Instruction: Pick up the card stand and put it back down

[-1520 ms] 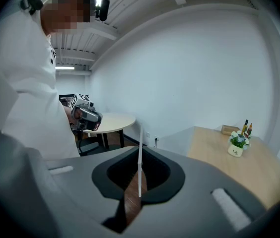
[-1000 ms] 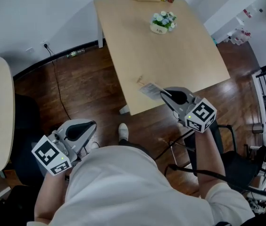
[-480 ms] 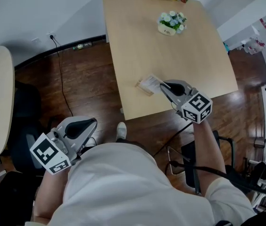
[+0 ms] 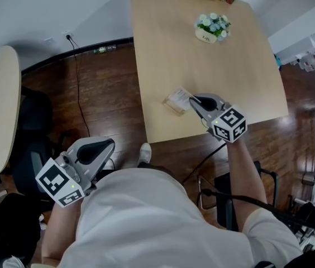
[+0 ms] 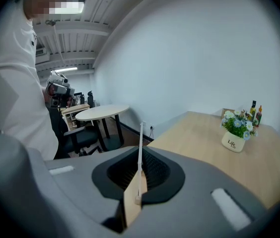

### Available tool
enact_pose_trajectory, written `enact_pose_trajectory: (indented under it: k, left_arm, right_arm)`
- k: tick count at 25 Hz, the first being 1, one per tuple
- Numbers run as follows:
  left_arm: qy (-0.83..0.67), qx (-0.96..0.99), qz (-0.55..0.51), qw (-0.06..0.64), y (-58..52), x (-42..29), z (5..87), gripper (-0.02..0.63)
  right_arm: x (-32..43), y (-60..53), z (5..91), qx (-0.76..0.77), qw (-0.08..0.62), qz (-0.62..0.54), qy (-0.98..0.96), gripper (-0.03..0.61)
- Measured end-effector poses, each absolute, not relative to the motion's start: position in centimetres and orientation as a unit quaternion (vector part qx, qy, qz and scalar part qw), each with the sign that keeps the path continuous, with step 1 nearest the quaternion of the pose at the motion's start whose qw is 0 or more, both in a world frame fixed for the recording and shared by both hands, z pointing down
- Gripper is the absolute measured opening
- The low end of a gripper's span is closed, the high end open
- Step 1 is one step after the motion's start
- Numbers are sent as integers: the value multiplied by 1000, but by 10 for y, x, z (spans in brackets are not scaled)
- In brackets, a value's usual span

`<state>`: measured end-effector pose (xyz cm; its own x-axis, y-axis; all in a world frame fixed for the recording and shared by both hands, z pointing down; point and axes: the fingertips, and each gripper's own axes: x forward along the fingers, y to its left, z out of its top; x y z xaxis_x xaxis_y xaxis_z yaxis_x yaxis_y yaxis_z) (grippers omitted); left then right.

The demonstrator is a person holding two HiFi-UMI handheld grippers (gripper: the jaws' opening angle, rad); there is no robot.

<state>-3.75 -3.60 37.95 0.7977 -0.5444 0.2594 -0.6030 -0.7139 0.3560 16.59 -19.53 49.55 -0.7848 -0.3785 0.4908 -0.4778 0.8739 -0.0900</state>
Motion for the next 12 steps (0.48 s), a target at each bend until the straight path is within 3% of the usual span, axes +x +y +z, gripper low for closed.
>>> enact_pose_trajectory:
  k: [12]
  left_arm:
    - [-304, 923, 75, 225, -52, -25, 383, 0]
  right_arm:
    - [167, -204, 504, 217, 237, 118, -939, 20]
